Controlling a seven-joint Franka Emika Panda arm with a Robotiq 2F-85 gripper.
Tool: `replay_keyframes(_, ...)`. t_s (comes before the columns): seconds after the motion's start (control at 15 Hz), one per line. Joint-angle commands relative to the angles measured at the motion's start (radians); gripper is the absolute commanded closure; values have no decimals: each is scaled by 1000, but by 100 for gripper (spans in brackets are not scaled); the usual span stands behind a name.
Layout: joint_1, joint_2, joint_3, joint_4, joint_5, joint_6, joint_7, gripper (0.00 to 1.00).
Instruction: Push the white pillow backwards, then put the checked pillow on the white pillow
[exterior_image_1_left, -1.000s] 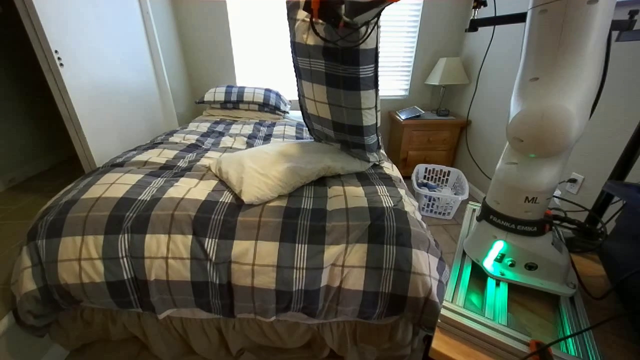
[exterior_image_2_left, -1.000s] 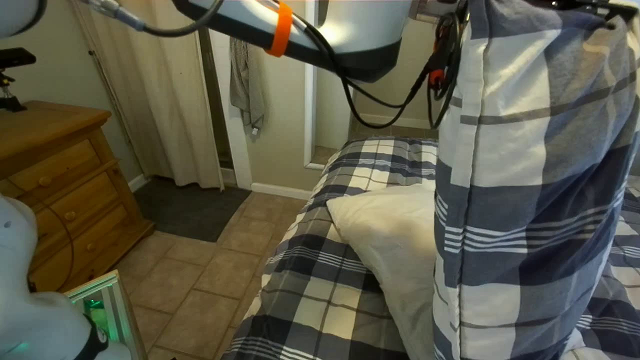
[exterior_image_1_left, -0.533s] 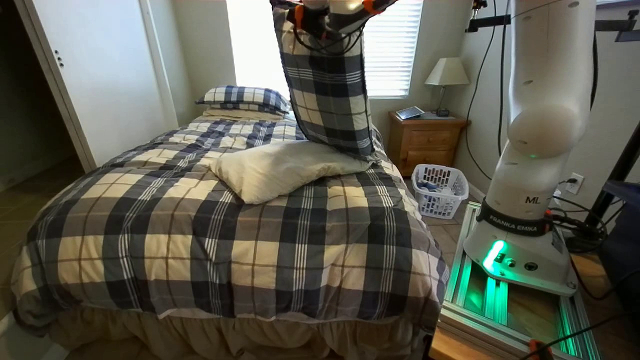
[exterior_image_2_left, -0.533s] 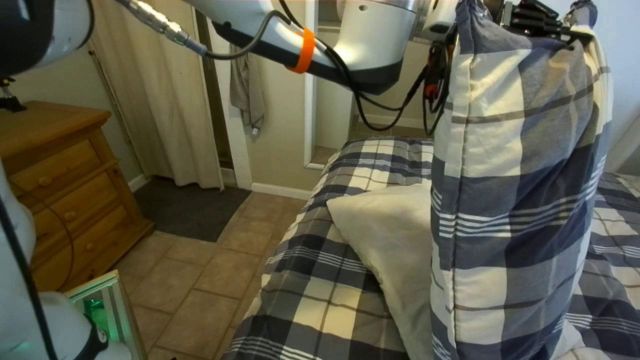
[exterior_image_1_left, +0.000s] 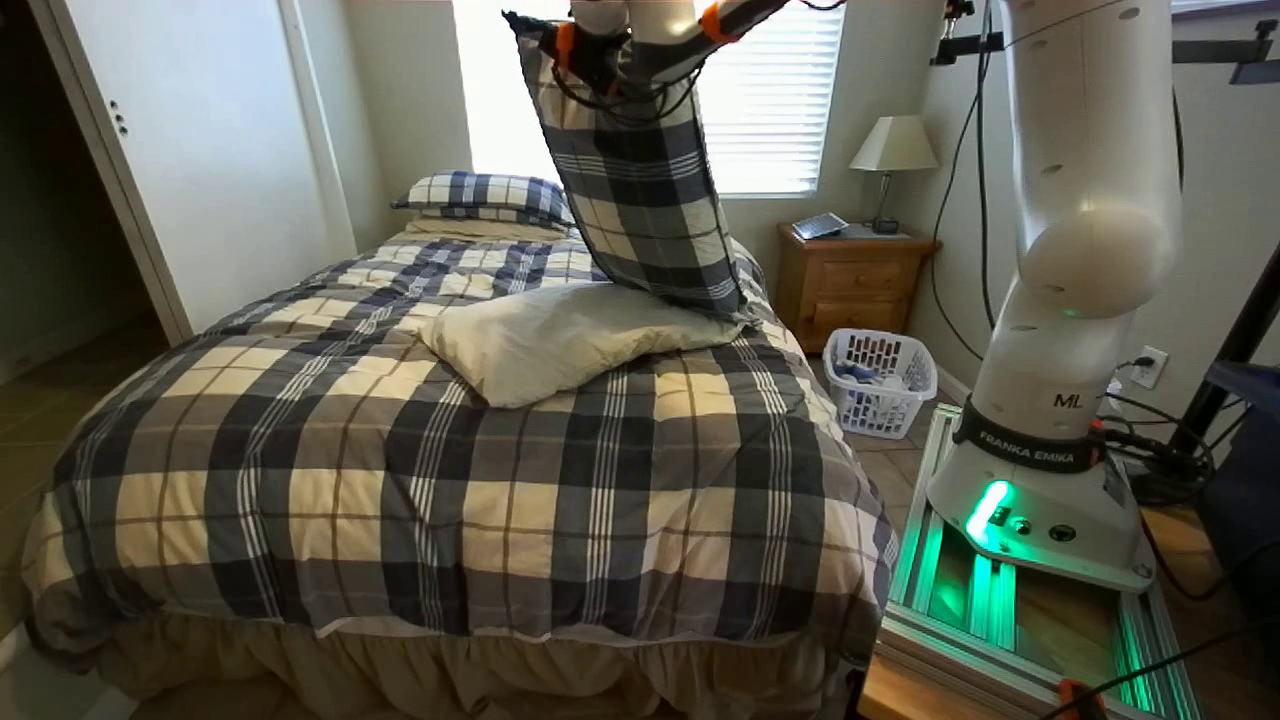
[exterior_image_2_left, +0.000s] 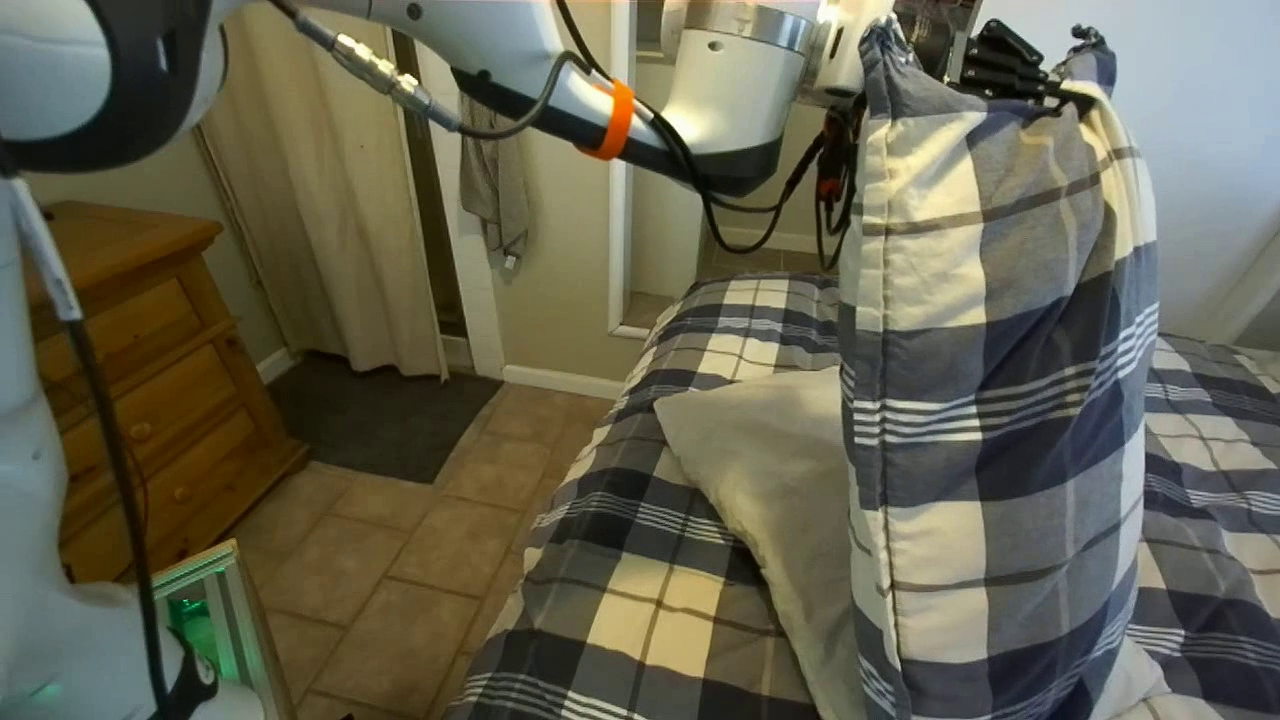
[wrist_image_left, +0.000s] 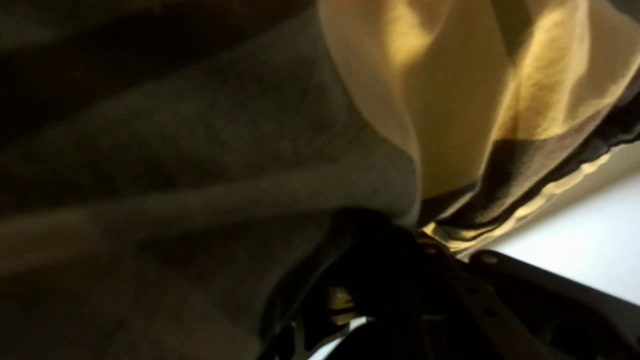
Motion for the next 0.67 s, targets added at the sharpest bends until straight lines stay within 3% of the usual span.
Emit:
replay_keyframes(0.0, 1, 19, 9, 47, 11, 13, 88, 100)
replay_keyframes(0.13, -11, 29, 28, 49, 28, 28, 102, 100)
replay_keyframes(0.2, -12, 34, 32, 51, 36, 36, 104, 73)
replay_keyframes(0.33, -15, 45, 37, 63, 37, 71, 105, 66)
replay_keyframes(0.6, -17, 65, 38, 98, 42, 152, 97, 38)
